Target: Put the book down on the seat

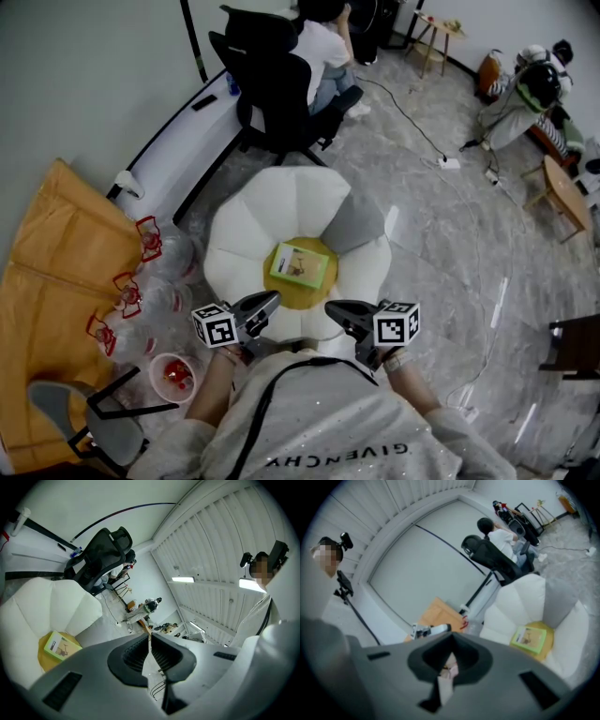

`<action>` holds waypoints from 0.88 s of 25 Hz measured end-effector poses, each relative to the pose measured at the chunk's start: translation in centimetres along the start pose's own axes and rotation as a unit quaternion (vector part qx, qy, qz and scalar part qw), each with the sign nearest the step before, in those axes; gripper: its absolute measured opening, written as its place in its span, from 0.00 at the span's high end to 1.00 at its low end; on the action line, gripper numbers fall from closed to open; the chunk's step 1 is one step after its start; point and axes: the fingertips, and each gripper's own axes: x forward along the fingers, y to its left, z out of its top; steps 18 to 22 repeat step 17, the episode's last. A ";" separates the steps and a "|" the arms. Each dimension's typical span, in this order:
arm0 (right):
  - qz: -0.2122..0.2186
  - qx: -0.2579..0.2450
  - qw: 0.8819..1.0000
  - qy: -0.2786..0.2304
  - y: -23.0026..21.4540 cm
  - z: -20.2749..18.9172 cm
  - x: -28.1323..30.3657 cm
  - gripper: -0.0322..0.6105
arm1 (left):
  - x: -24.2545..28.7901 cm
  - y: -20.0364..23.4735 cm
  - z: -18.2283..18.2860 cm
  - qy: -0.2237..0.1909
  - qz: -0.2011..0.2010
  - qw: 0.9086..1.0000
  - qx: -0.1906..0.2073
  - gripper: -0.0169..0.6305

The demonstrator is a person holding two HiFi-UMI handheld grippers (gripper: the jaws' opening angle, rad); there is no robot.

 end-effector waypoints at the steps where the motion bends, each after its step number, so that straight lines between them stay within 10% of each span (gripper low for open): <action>1: 0.002 -0.002 1.000 -0.001 0.1 0.1 0.0 0.93 | 0.1 0.1 0.0 0.001 0.000 1.000 -0.001 0.92; 22: 0.001 -0.025 1.000 0.006 1.1 -0.7 -0.9 0.93 | 0.2 0.8 -0.8 0.019 0.005 1.000 -0.015 0.92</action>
